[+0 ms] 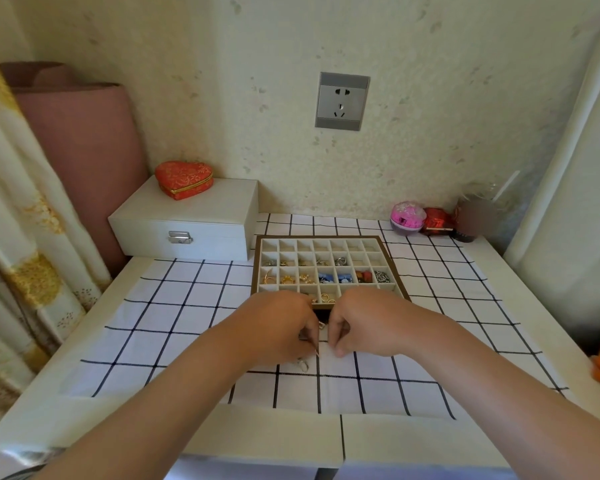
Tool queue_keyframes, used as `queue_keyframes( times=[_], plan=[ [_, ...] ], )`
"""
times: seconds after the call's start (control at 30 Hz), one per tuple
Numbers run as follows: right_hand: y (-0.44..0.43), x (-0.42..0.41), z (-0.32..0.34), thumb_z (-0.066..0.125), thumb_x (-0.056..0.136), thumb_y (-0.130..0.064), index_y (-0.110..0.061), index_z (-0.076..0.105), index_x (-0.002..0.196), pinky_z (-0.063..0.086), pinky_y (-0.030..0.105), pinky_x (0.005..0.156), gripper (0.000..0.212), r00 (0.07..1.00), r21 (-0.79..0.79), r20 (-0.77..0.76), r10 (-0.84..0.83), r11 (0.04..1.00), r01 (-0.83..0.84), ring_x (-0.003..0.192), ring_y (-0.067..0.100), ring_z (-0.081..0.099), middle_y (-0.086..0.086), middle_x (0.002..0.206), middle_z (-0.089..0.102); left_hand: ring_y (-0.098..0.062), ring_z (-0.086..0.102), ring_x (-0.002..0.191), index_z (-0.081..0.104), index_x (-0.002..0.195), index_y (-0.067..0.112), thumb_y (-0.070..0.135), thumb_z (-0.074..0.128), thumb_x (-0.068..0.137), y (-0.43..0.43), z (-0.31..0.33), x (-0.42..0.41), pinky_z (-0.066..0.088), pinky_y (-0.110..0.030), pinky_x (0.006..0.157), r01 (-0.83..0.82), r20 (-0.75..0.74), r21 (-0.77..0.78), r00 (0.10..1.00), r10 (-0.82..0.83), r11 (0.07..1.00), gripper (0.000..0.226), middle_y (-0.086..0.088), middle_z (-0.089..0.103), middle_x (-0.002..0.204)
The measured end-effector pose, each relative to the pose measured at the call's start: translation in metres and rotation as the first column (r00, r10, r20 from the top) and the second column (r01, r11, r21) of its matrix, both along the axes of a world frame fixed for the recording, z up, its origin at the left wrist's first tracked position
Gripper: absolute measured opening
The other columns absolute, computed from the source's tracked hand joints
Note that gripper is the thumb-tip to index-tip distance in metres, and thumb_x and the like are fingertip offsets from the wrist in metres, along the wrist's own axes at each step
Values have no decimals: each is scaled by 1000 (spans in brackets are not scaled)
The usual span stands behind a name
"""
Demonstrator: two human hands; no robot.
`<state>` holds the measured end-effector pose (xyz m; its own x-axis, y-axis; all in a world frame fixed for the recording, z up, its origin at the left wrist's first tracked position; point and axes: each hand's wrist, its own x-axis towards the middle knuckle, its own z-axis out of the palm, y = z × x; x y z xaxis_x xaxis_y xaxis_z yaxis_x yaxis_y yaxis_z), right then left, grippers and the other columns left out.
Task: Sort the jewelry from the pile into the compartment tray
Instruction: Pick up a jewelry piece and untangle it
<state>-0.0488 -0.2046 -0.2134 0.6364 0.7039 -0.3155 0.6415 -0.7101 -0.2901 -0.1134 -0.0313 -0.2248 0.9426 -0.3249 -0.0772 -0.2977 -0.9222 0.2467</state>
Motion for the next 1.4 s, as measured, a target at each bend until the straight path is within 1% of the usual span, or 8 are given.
queue_keyframes(
  times=[0.1, 0.27, 0.4, 0.53, 0.63, 0.73, 1.0, 1.4],
  plan=[
    [-6, 3, 1, 76, 85, -27, -26, 78, 91, 48, 21, 71, 6, 999, 2, -34, -26, 1000, 26, 82, 0, 60, -19, 85, 65, -1, 55, 88, 74, 96, 36, 36, 66, 88, 6, 0, 0, 43, -20, 72, -23, -34, -13, 999, 22, 1000, 11, 19, 61, 94],
    [-8, 9, 11, 80, 83, -25, -30, 77, 84, 48, 16, 68, 6, 981, 257, -140, -137, 951, 170, 74, -2, 64, -14, 80, 71, 6, 59, 81, 71, 99, 38, 34, 68, 89, 11, 1, 4, 48, -19, 74, -135, -19, -311, 991, 135, 941, 11, 20, 68, 90],
    [-2, 18, 20, 82, 81, -18, -27, 76, 84, 48, 10, 66, 12, 942, 572, -219, -255, 749, 335, 71, -4, 67, -10, 79, 75, 2, 63, 72, 70, 103, 35, 31, 71, 89, 10, 11, 14, 52, -21, 72, -238, -103, -651, 969, 226, 721, 15, 11, 70, 88],
    [10, 26, 30, 81, 82, -13, -18, 76, 91, 44, 9, 53, 11, 875, 728, -365, -318, 488, 481, 60, -6, 64, -6, 81, 76, -3, 62, 61, 77, 101, 22, 23, 75, 86, 8, 30, 30, 52, -15, 66, -293, -151, -834, 936, 318, 468, 16, 5, 76, 85],
    [18, 34, 39, 78, 85, -12, -19, 76, 90, 42, 11, 53, 9, 883, 791, -358, -304, 403, 460, 51, -7, 58, -5, 82, 75, -3, 56, 54, 78, 100, 16, 19, 75, 86, 11, 43, 43, 47, -12, 54, -300, -167, -886, 917, 361, 353, 15, 11, 73, 71],
    [24, 44, 47, 74, 87, -7, -15, 76, 93, 41, 7, 52, 10, 911, 844, -312, -269, 362, 396, 49, -8, 57, -6, 78, 73, -2, 57, 57, 77, 102, 18, 22, 74, 87, 14, 52, 56, 42, -12, 48, -353, -252, -898, 902, 351, 263, 16, 11, 74, 79],
    [26, 73, 55, 71, 91, -11, -27, 77, 95, 40, 8, 58, 17, 959, 843, 3, -284, 517, 150, 57, -9, 55, -14, 82, 69, -5, 58, 58, 71, 112, 17, 20, 67, 91, 20, 59, 85, 35, -12, 39, -502, -502, -865, 860, 93, -20, 21, 9, 73, 82],
    [28, 84, 34, 74, 88, -34, -35, 79, 96, 46, 20, 65, 10, 889, 604, 340, -307, 796, 44, 66, -20, 53, -19, 91, 74, -6, 56, 58, 71, 113, 15, 27, 66, 94, 29, 32, 92, 36, -17, 46, -560, -521, -816, 820, 237, 144, 23, 4, 76, 94]
  ],
)
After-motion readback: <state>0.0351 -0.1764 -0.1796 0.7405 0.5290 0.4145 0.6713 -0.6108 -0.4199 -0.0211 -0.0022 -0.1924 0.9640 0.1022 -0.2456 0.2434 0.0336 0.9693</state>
